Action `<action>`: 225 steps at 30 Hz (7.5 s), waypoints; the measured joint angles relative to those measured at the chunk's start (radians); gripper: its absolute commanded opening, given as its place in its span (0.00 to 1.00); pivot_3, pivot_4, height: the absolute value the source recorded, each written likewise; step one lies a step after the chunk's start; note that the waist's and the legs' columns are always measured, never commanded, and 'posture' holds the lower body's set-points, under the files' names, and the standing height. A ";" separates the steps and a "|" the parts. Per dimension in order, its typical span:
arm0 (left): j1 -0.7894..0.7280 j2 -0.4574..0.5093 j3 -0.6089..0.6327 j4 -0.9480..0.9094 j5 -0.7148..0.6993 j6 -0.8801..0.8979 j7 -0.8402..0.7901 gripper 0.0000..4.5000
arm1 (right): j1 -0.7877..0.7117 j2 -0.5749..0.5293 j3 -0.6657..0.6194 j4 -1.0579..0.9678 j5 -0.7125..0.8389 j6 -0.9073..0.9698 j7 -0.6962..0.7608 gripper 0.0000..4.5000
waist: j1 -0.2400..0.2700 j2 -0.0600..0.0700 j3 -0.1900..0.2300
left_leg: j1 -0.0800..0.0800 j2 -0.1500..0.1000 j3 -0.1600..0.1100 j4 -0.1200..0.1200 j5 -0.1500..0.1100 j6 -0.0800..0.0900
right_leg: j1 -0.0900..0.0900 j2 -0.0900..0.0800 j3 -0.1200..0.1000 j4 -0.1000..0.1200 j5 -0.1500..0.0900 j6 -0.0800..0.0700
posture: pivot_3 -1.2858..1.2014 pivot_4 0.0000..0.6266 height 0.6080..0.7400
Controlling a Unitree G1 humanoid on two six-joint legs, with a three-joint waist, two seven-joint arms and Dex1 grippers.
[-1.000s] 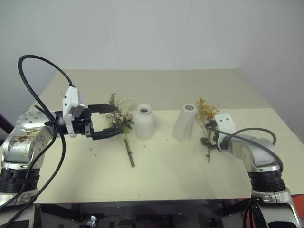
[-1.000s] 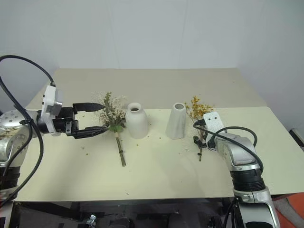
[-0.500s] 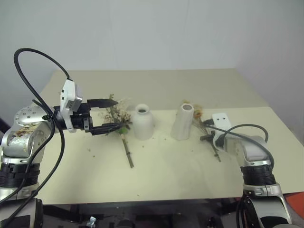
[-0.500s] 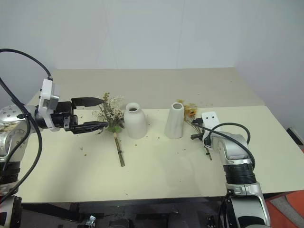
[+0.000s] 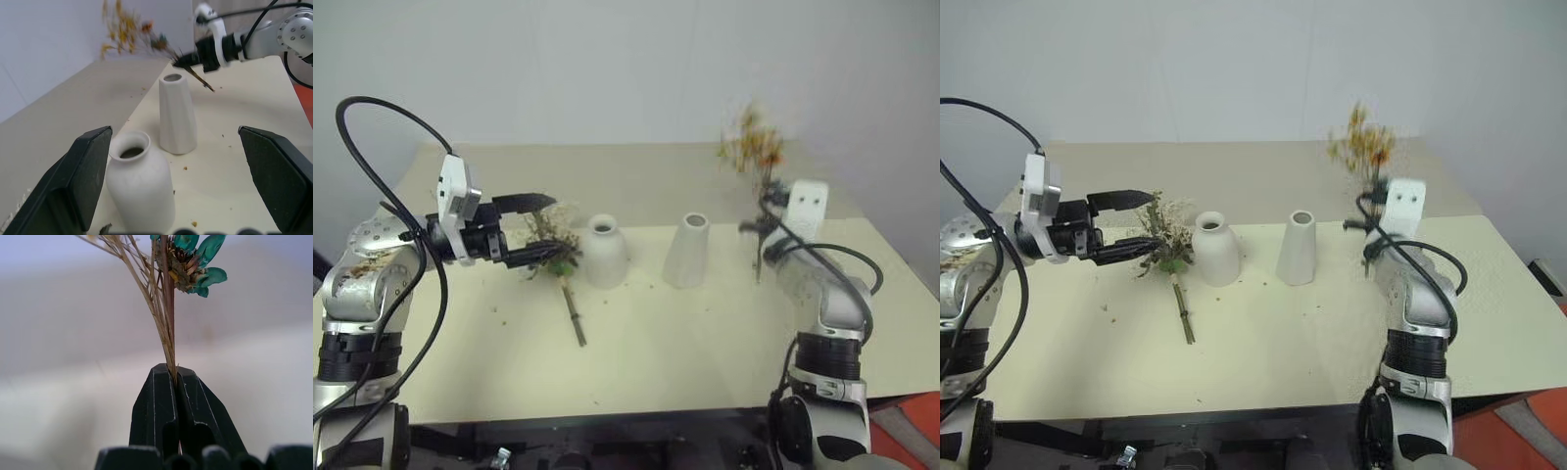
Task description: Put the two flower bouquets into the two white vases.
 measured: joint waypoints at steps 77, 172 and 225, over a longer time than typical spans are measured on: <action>-0.025 -0.007 -0.019 0.015 0.003 0.066 0.031 1.00 | 0.158 0.172 0.220 0.203 0.006 -0.757 0.200 0.00 | 0.001 0.002 0.001 | 0.001 0.000 -0.001 0.000 0.000 0.000 | 0.000 0.000 0.000 0.002 0.001 -0.002 | 0.52 0.24 1.00; -0.383 -0.256 0.160 0.317 0.246 0.829 0.884 0.02 | 0.357 -0.410 0.301 -0.301 0.347 -0.339 0.951 0.94 | 0.032 -0.008 0.010 | 0.000 -0.003 -0.003 0.002 0.004 -0.005 | 0.002 -0.002 -0.001 0.001 0.003 0.003 | 0.52 0.24 1.00; -0.393 -0.474 0.026 0.414 0.039 -0.051 0.312 0.02 | 0.328 -0.390 0.300 -0.312 0.268 -0.226 0.706 0.94 | 0.028 -0.008 0.011 | -0.001 -0.003 -0.003 0.002 0.005 -0.006 | 0.002 -0.001 -0.001 0.000 0.004 0.003 | 0.52 0.24 1.00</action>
